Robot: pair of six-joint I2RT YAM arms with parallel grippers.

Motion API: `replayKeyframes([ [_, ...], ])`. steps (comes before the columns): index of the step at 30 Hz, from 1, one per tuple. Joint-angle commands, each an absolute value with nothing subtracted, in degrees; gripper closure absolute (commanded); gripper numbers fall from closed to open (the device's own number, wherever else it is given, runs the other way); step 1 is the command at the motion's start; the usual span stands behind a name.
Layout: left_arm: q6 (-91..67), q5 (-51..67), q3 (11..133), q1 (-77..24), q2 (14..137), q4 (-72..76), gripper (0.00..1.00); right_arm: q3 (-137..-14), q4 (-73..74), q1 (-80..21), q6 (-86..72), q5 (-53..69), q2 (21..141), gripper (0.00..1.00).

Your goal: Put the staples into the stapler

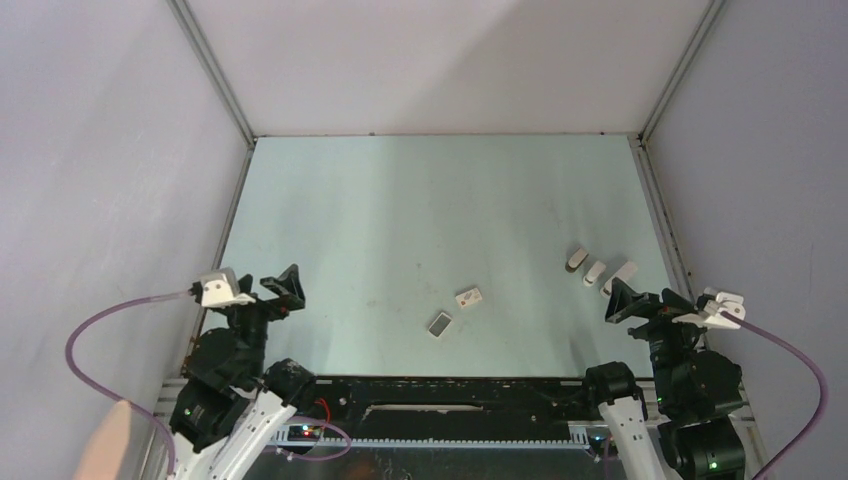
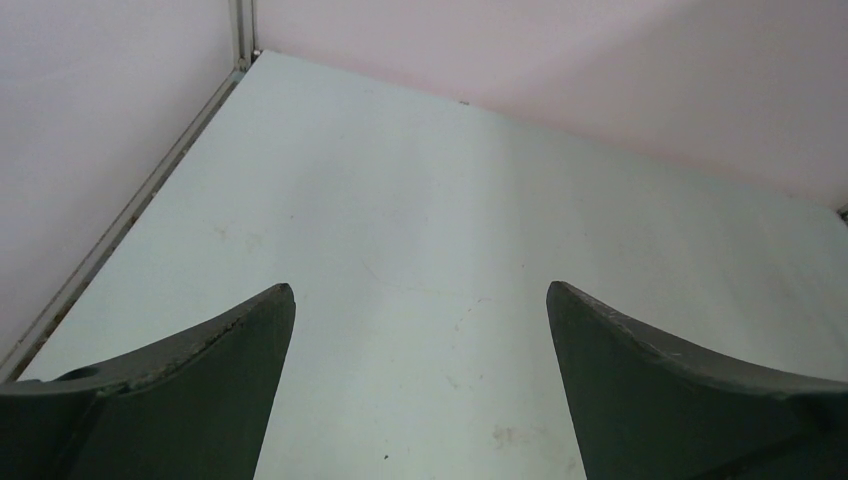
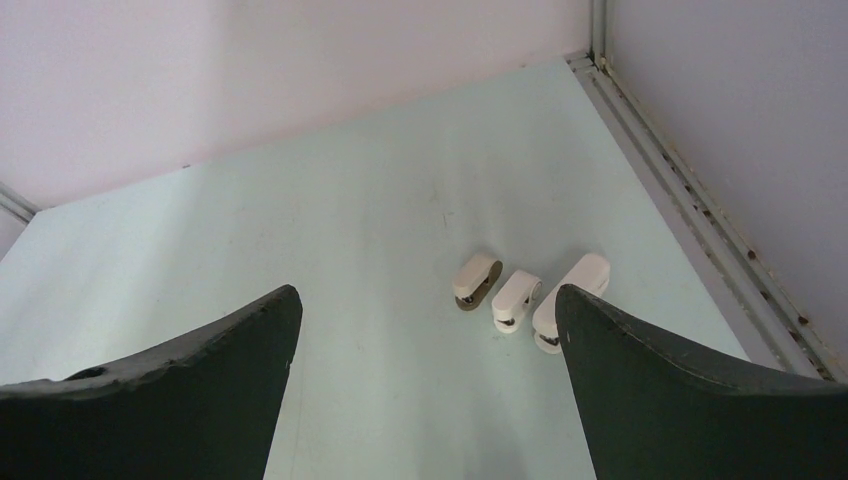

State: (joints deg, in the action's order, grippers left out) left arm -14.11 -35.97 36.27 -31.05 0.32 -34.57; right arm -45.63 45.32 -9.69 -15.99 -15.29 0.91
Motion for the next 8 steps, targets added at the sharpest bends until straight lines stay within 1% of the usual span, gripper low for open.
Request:
replayKeyframes([
  [1, -15.5, -37.4, 32.9, -30.7, -12.9, -30.2, 0.0, -45.3, 44.1, -10.5, -15.2, -16.7, -3.7, 0.01],
  [8, -12.8, -35.7, 30.8, -30.7, -11.9, -28.3, 0.0, -45.1, 43.9, -8.8, -16.0, -17.5, -4.7, 0.01],
])
